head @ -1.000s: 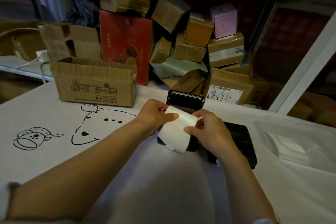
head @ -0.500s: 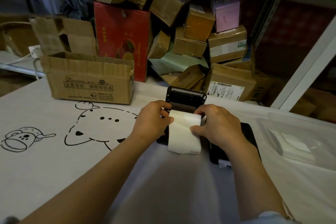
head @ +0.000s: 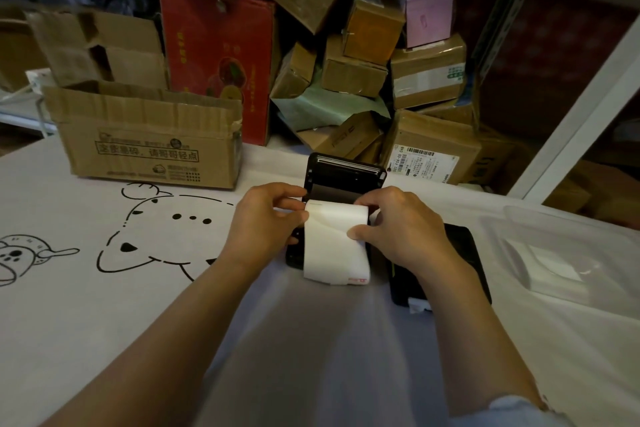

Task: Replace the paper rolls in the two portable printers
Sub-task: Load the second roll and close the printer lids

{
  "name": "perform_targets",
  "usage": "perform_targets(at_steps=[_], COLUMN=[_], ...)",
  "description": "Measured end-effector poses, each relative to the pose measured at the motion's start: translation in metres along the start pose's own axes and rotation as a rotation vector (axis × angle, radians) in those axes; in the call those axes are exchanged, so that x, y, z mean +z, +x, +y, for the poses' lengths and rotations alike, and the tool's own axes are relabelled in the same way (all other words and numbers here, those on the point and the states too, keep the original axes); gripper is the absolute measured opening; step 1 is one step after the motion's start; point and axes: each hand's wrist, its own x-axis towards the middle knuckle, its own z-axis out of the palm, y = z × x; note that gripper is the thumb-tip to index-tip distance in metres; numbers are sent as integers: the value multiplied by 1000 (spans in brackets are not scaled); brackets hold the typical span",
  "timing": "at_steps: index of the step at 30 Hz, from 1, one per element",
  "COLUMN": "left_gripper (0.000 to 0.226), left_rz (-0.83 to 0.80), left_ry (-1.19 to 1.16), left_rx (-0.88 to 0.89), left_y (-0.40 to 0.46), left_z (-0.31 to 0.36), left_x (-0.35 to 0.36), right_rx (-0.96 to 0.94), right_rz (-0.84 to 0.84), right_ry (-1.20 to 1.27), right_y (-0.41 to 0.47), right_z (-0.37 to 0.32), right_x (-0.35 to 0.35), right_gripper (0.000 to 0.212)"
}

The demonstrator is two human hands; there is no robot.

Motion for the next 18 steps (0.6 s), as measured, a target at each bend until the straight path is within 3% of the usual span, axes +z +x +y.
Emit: perform_targets(at_steps=[6, 13, 18], left_gripper=[28, 26, 53], left_rz=[24, -2, -118], left_ry=[-18, -25, 225], left_rx=[22, 4, -18], left_y=[1, 0, -2], left_z=[0, 3, 11], left_x=[1, 1, 2], right_rx=[-78, -86, -105], right_rz=[-8, 10, -8], right_ry=[-22, -109, -270], right_y=[-1, -1, 1], right_z=[-4, -4, -8], right_x=[4, 11, 18], right_gripper=[45, 38, 34])
